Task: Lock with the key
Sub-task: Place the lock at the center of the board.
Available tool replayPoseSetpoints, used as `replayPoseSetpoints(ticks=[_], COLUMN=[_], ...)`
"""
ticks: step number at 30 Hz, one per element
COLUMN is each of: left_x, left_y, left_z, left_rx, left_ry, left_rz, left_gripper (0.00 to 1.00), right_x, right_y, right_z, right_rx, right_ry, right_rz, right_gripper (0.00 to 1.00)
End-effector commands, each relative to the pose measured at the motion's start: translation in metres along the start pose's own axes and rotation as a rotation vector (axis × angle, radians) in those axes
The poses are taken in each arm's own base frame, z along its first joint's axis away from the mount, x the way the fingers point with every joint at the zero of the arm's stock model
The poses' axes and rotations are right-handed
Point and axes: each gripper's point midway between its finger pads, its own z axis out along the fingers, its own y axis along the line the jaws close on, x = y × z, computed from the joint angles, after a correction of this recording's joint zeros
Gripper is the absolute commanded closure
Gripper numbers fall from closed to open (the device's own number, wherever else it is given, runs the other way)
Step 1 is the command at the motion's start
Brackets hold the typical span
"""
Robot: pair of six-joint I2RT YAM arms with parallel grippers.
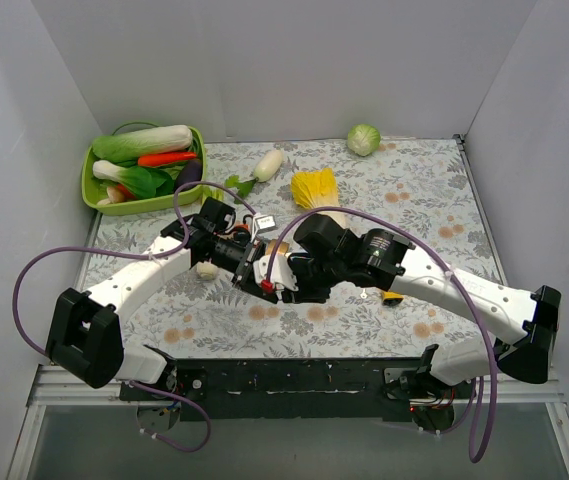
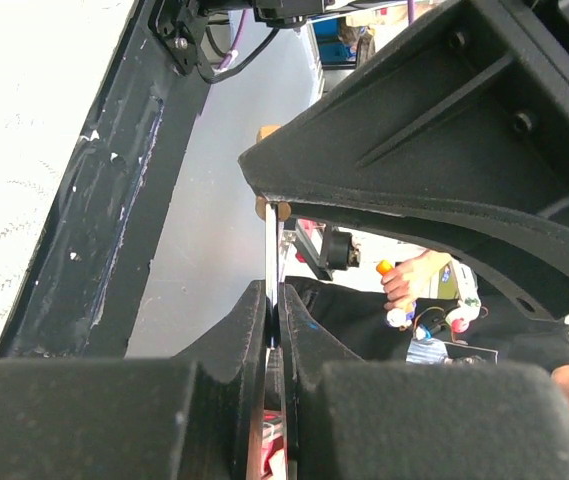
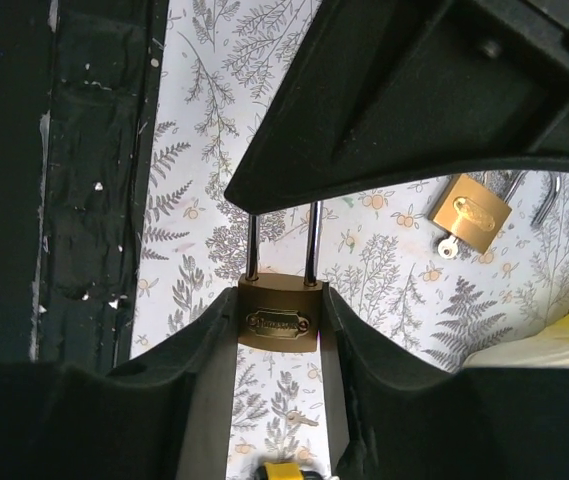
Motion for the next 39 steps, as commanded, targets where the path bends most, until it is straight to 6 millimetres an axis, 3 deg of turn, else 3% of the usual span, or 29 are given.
replayPoseSetpoints(ticks=[1,2,3,4,6,7,11,16,17,22,28,33,39], left_x=[0.005,0.004,0.004,0.003,-0.002,-0.008,-0.03,-0.066,-0.077,-0.104,-0.112,-0.108,-0.103], left_y=[-0.012,-0.012,-0.01,-0.009,-0.005,0.002,0.015,0.028,0.034,0.031,0.034,0.049,0.057], left_z=[-0.003,-0.003,-0.003,-0.005,-0.009,-0.015,-0.036,-0.075,-0.084,-0.114,-0.128,-0.124,-0.116], left_rx=[0.04,0.039,0.034,0.022,-0.003,-0.034,-0.149,-0.318,-0.384,-0.533,-0.593,-0.604,-0.58], left_ry=[-0.005,-0.007,-0.009,-0.023,-0.053,-0.089,-0.198,-0.406,-0.461,-0.644,-0.773,-0.739,-0.704], left_rz=[0.038,0.042,0.042,0.048,0.056,0.052,0.109,0.125,0.139,0.204,0.2,0.15,0.124], left_gripper=[1.0,0.97,0.85,0.62,0.41,0.2,0.02,0.02,0.02,0.02,0.02,0.02,0.02], right_x=[-0.006,-0.004,-0.001,-0.001,0.011,0.014,0.052,0.119,0.135,0.178,0.19,0.205,0.212], right_y=[-0.002,-0.002,-0.004,-0.004,-0.005,-0.007,-0.021,-0.048,-0.054,-0.045,-0.038,-0.022,-0.029], right_z=[0.003,0.004,0.004,0.004,0.006,0.004,0.003,-0.009,-0.011,-0.012,-0.002,0.015,0.025], right_rx=[0.014,0.02,0.035,0.047,0.063,0.082,0.141,0.293,0.394,0.545,0.598,0.591,0.613], right_ry=[-0.02,-0.016,-0.008,-0.013,0.013,0.01,0.045,0.08,0.112,0.168,0.102,0.101,0.098], right_rz=[0.009,0.018,0.026,0.044,0.07,0.098,0.339,0.827,0.937,1.197,1.444,1.526,1.545], right_gripper=[0.84,0.93,0.99,0.99,0.99,0.99,0.99,0.99,0.99,0.99,0.99,0.99,0.99])
